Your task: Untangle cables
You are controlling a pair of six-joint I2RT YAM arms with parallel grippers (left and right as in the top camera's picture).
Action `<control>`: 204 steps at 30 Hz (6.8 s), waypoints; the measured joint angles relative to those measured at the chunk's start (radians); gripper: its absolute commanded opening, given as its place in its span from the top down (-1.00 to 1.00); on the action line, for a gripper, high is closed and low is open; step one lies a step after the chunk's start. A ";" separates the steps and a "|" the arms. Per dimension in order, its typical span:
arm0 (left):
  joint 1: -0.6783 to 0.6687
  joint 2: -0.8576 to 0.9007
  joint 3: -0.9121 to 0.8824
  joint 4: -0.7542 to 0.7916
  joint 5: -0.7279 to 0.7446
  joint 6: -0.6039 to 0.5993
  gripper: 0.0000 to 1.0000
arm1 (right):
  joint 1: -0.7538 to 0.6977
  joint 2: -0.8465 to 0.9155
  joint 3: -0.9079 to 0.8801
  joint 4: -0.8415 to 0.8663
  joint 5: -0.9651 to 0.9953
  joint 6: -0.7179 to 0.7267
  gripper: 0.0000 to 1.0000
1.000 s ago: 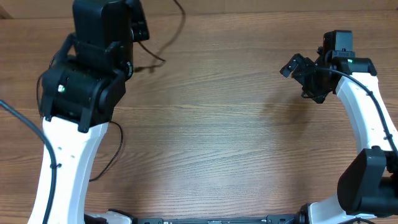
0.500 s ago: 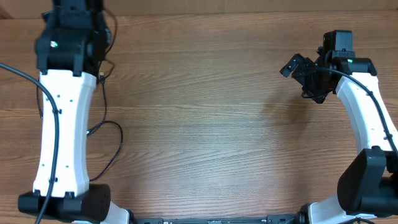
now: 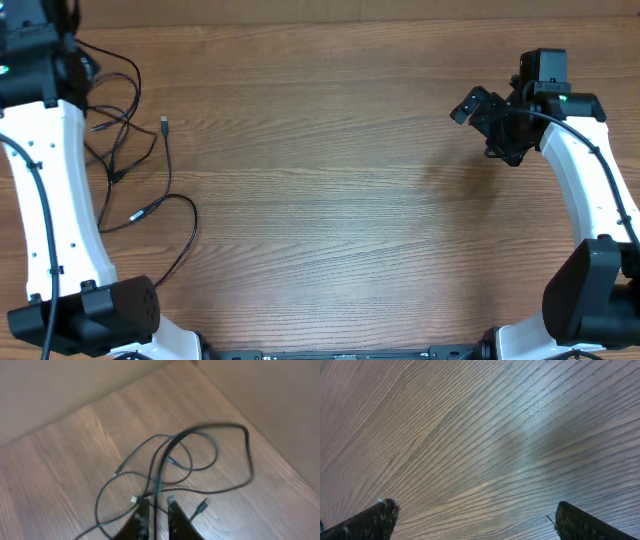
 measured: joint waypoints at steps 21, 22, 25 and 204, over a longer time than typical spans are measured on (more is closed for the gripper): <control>0.053 0.039 0.000 -0.149 0.527 0.225 -1.00 | 0.000 0.000 0.000 0.000 0.000 0.000 -1.00; 0.047 0.052 0.000 -0.174 0.572 0.261 -1.00 | 0.000 0.000 0.000 0.000 0.000 0.000 -0.99; 0.009 0.113 -0.002 -0.246 0.690 0.359 -1.00 | 0.000 0.000 0.000 0.000 0.000 0.000 -1.00; -0.253 -1.740 -2.038 1.127 0.626 0.537 -0.99 | 0.000 0.000 0.000 0.000 0.000 0.000 -1.00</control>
